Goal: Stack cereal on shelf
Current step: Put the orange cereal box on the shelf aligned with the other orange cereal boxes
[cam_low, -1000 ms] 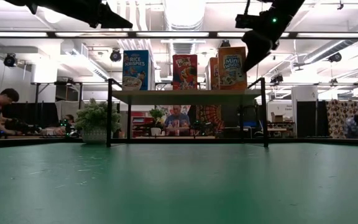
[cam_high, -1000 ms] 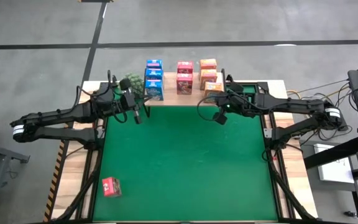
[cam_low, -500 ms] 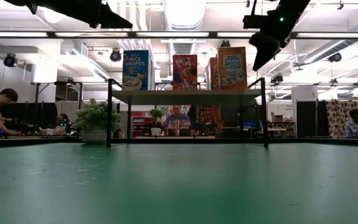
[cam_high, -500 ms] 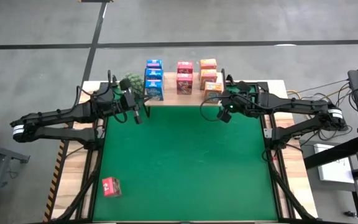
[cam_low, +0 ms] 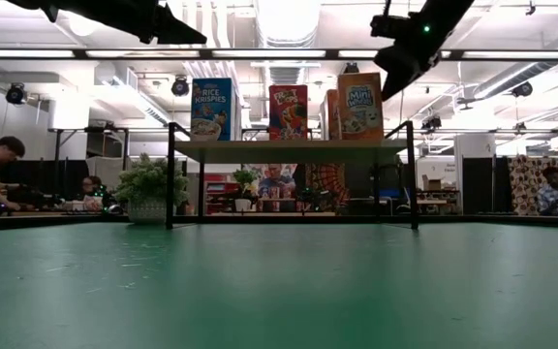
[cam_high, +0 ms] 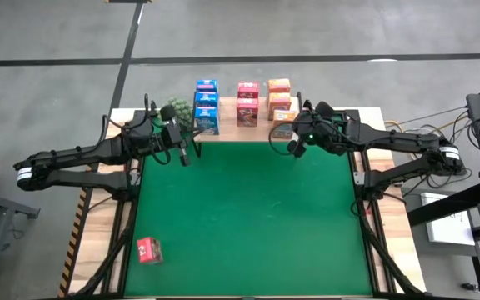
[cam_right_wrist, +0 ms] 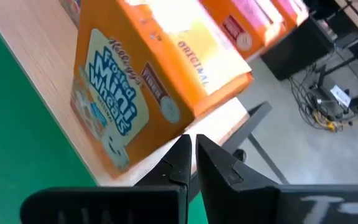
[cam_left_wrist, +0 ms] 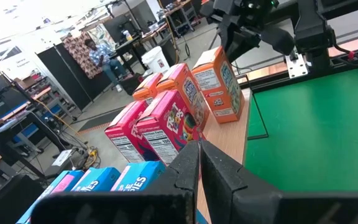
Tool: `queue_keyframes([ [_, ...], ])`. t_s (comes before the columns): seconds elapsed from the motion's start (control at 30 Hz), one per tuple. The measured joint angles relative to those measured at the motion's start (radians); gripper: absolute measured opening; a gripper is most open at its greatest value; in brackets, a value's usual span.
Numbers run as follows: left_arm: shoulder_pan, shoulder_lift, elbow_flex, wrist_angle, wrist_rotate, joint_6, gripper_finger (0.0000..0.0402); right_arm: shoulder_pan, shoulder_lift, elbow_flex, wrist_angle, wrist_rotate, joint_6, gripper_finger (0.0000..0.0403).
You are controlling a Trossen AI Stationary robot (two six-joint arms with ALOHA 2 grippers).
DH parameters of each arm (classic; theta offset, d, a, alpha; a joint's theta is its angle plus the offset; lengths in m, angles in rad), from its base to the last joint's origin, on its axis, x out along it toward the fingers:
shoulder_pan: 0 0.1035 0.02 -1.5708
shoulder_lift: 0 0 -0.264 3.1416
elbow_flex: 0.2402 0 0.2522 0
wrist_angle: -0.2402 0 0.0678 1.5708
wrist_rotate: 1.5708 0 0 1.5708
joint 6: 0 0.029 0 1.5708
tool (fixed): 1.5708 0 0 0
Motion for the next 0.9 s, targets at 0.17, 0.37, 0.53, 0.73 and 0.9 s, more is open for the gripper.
queue_keyframes([
  [0.17,0.000,0.000,0.000,0.000,0.000,0.000,0.0000,0.000,0.002,0.000,0.029,-0.004,-0.016,0.0013],
  [0.37,0.000,0.000,0.000,0.000,0.000,0.000,0.0000,-0.004,0.002,0.000,0.038,-0.005,-0.018,0.0013],
  [0.53,0.000,0.000,0.000,0.000,0.000,0.000,0.0000,-0.004,0.002,0.000,0.044,-0.005,-0.018,0.0013],
  [0.73,0.000,0.000,0.000,0.000,0.000,0.000,0.0000,-0.004,0.002,0.000,0.079,-0.006,-0.036,0.0013],
  [0.9,0.000,0.000,0.000,0.000,0.000,0.000,0.0000,-0.004,0.002,0.000,0.084,-0.006,-0.041,0.0013],
])
